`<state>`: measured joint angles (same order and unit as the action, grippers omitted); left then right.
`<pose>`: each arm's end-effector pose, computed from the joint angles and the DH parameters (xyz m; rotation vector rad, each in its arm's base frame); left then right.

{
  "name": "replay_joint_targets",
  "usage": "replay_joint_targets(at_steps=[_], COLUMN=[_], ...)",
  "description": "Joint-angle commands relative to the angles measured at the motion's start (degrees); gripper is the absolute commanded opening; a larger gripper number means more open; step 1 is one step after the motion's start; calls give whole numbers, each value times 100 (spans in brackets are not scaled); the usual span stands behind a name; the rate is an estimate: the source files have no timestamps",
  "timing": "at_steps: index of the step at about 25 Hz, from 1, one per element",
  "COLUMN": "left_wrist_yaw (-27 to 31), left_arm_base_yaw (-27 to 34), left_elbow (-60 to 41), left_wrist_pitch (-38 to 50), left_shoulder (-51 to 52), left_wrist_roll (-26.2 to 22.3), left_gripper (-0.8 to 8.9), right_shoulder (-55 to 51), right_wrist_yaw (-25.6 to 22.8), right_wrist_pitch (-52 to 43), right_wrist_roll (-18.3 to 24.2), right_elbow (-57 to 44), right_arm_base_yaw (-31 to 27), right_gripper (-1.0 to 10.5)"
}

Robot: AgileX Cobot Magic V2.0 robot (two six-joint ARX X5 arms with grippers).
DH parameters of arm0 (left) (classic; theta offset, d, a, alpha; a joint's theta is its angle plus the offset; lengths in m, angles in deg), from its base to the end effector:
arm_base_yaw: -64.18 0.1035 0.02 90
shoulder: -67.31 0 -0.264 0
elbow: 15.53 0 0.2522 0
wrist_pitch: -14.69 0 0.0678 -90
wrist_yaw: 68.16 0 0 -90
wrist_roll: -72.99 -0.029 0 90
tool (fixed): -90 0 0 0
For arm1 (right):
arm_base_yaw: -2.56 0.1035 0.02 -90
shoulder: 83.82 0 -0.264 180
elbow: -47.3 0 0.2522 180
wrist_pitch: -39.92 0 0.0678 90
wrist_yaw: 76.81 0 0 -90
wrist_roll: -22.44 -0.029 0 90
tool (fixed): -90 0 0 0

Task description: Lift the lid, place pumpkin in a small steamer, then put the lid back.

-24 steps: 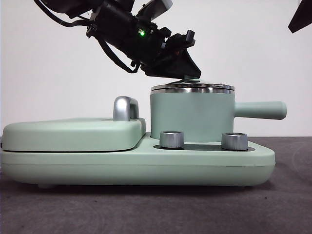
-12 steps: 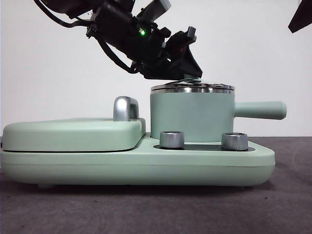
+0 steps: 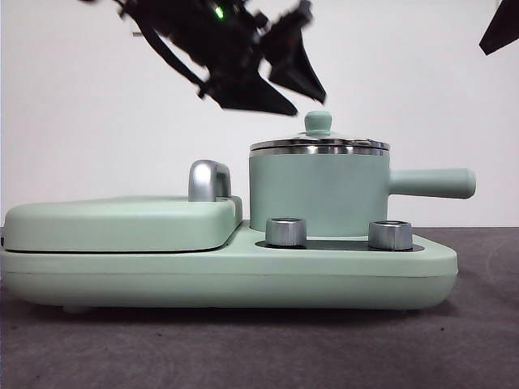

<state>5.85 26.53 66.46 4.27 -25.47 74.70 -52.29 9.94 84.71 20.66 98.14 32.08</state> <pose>0.2879 -0.2322 0.2854 0.0448 0.3908 -0.9193 0.1055 0.0579 0.2833 -0.0965 0.4372 0.4440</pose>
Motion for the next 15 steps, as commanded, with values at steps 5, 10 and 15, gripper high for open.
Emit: replay_joint_targets(at_steps=[5, 10, 15], left_wrist_yaw=[9, 9, 13], left_arm_base_yaw=[197, 365, 507], left_elbow=[83, 42, -205], left_wrist_pitch=[-1394, -2570, -2903], left_shoulder=[518, 782, 1139], left_wrist_roll=[566, 691, 693], left_gripper=[248, 247, 246], right_shoulder=[22, 72, 323], right_wrist_yaw=[63, 166, 374], right_wrist_pitch=[-52, -72, -153], right_wrist_roll=[-63, -61, -61], right_elbow=[44, 44, 46], right_arm_base_yaw=[35, 35, 35], right_gripper=[347, 348, 348])
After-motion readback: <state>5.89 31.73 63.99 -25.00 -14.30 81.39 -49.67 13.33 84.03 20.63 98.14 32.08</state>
